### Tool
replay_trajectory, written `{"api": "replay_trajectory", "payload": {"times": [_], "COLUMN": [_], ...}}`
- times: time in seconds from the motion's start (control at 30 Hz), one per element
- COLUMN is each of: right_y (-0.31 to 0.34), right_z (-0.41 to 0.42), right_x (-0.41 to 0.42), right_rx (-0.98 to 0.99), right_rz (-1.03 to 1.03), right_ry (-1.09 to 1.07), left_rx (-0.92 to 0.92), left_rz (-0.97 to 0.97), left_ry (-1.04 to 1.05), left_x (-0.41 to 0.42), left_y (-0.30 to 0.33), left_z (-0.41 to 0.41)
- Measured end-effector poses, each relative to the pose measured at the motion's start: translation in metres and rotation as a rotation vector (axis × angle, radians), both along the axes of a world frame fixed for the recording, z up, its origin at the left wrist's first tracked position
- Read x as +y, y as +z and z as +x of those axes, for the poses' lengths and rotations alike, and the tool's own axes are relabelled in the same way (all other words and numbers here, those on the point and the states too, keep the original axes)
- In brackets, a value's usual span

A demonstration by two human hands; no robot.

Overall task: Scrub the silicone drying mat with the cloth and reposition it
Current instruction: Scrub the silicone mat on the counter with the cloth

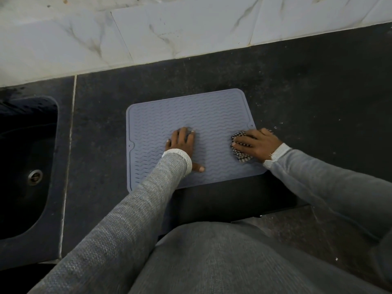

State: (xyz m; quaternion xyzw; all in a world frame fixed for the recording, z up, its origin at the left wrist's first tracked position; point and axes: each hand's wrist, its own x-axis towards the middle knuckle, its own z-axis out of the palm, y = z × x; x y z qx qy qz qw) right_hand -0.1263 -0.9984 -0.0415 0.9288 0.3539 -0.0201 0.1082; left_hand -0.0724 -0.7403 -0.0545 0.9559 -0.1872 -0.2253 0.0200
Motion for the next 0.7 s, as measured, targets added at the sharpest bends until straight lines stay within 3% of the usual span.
{"api": "replay_trajectory", "payload": {"times": [0.27,0.4,0.57,0.7], "right_y": [0.000,0.009,0.010,-0.001], "right_z": [-0.003,-0.005,0.002,0.006], "right_x": [0.003,0.020,0.083,0.119], "right_rx": [0.003,0.025,-0.038,-0.052], "right_rz": [0.080,0.128,0.234,0.145], "right_ry": [-0.067,-0.140,-0.002,0.115], "left_rx": [-0.001,-0.029,0.004,0.019], "left_rz": [-0.174,-0.151,-0.077,-0.062], "left_ry": [-0.066,0.006,0.019,0.034], "left_x": [0.034,0.064,0.073,0.071], "left_y": [-0.012,-0.016,-0.016,-0.016], "left_z": [-0.017,-0.029,-0.033,-0.029]}}
